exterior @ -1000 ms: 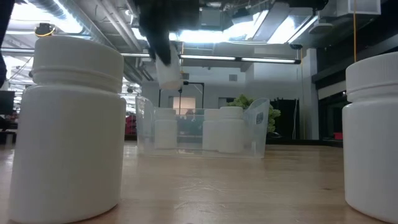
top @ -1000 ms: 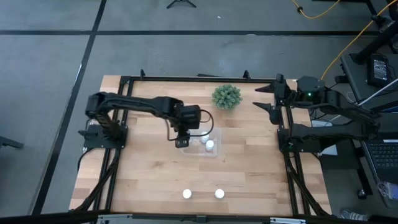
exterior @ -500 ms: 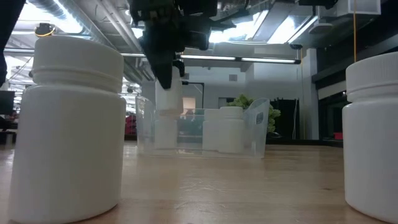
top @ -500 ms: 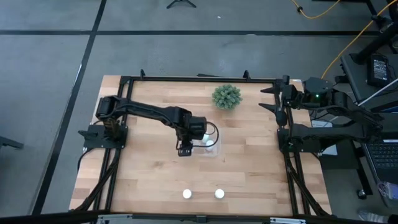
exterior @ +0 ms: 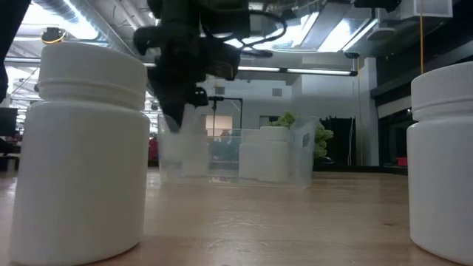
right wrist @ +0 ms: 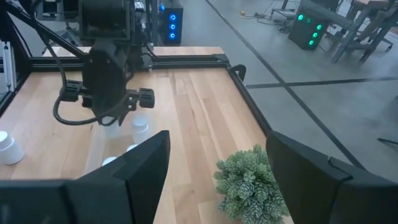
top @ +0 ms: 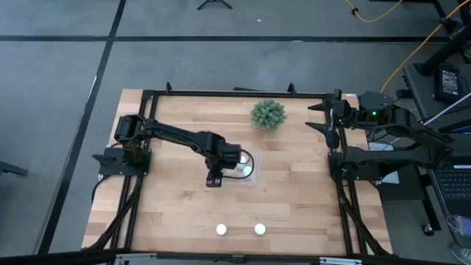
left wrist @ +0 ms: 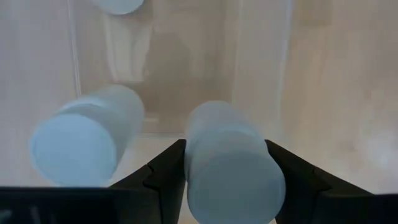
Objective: Pick and place pill bottles into a basket
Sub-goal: Put the white pill bottle into the transparent bin
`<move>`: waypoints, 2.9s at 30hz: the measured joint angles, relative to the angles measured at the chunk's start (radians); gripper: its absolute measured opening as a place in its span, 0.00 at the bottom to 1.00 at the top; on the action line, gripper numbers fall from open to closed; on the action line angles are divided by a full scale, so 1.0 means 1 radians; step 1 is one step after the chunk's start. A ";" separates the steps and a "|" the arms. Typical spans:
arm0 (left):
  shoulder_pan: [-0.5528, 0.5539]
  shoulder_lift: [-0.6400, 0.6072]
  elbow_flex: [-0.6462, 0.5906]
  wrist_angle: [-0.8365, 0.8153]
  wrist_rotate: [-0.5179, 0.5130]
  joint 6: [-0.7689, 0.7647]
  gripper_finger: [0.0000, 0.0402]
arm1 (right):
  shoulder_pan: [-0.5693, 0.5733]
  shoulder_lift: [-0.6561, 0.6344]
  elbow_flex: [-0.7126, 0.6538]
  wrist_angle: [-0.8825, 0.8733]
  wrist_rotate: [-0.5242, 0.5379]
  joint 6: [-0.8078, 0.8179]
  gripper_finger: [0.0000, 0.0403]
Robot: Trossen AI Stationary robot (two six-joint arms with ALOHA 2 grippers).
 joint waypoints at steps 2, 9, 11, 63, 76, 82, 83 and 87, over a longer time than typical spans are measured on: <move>-0.001 0.000 -0.014 -0.001 -0.025 0.000 0.43 | 0.000 0.000 0.000 0.000 0.000 0.005 0.67; -0.002 0.000 -0.041 0.002 -0.088 -0.002 0.43 | 0.000 0.000 0.000 0.000 0.000 0.020 0.67; -0.002 0.000 -0.041 0.009 -0.097 -0.001 0.43 | 0.000 0.000 0.000 0.000 0.000 0.020 0.67; 0.039 -0.451 0.422 -0.634 -1.354 -0.541 0.80 | 0.358 0.264 0.001 -0.087 -0.019 0.046 0.67; 0.073 -0.803 0.153 -0.635 -1.336 -0.559 0.80 | 0.637 0.914 0.428 -0.147 0.175 0.572 0.67; 0.022 -0.901 0.075 -0.634 -1.316 -0.513 0.80 | 0.737 1.172 0.754 -0.323 0.178 0.905 0.67; 0.010 -0.915 0.063 -0.634 -1.315 -0.509 0.80 | 0.756 1.214 0.808 -0.360 0.177 0.963 0.67; -0.035 -0.966 0.015 -0.630 -1.316 -0.521 0.80 | 0.817 1.364 0.999 -0.489 0.166 1.194 0.67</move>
